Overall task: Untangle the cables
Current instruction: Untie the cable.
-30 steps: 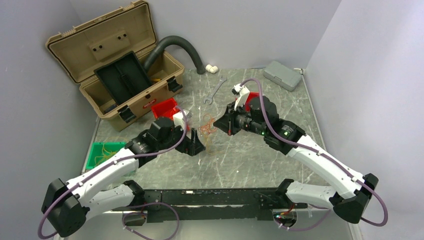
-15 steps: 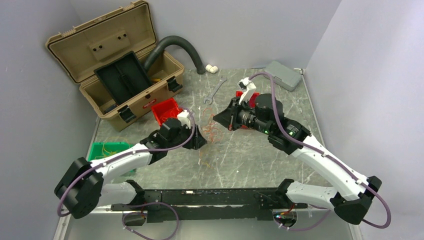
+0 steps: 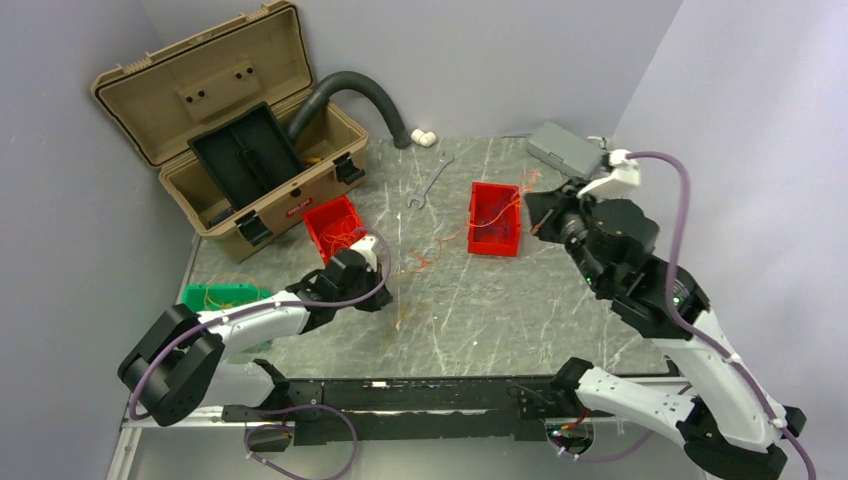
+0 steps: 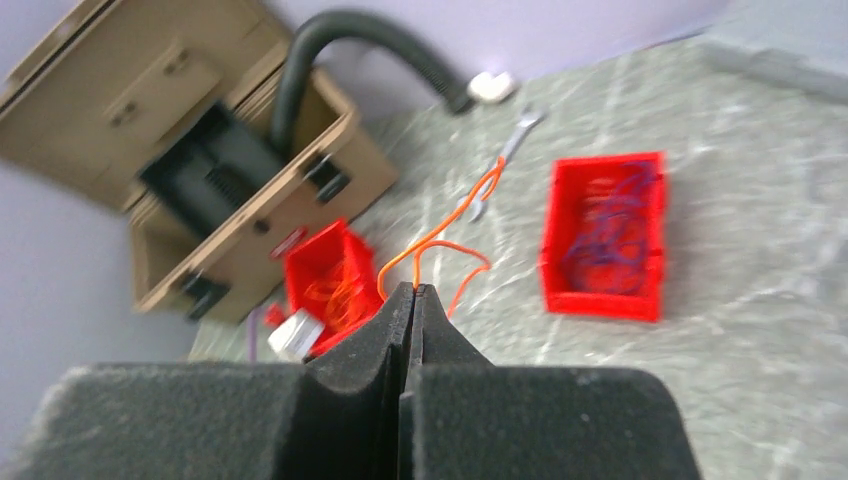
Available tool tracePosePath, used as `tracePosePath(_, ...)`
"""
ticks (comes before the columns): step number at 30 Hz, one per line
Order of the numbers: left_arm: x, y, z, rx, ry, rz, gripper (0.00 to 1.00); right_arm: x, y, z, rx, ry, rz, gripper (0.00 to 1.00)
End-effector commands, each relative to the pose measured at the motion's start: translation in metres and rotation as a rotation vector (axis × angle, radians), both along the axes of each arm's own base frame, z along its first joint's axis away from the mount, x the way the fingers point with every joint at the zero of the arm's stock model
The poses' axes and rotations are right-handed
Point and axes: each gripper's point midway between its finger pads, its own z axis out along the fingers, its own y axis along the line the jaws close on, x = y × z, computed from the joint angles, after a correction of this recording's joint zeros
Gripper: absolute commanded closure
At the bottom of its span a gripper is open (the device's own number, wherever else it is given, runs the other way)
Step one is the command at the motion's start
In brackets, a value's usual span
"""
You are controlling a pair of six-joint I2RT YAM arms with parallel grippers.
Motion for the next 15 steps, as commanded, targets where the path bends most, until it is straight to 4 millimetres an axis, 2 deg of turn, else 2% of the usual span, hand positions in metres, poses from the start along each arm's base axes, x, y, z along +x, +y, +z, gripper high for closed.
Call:
tracePosePath(1,0.005,0.030,-0.008,0.076,0.008,0.105,1.00,-0.004,-0.083,0.010,-0.122,-0.018,-0.338,1.00)
tracePosePath(4,0.003,0.050,-0.018,0.111,0.074,0.174,1.00,-0.014,-0.107,0.021,-0.127,-0.045,-0.410,1.00)
tracePosePath(9,0.003,0.074,-0.029,0.101,0.140,0.271,1.00,-0.034,-0.146,0.049,-0.087,-0.116,-0.519,1.00)
tracePosePath(11,0.002,0.078,-0.030,0.097,0.143,0.279,1.00,-0.037,-0.148,0.059,-0.084,-0.144,-0.501,1.00)
tracePosePath(15,0.002,0.082,-0.026,0.109,0.140,0.293,1.00,-0.031,-0.133,0.057,-0.116,-0.127,-0.440,1.00)
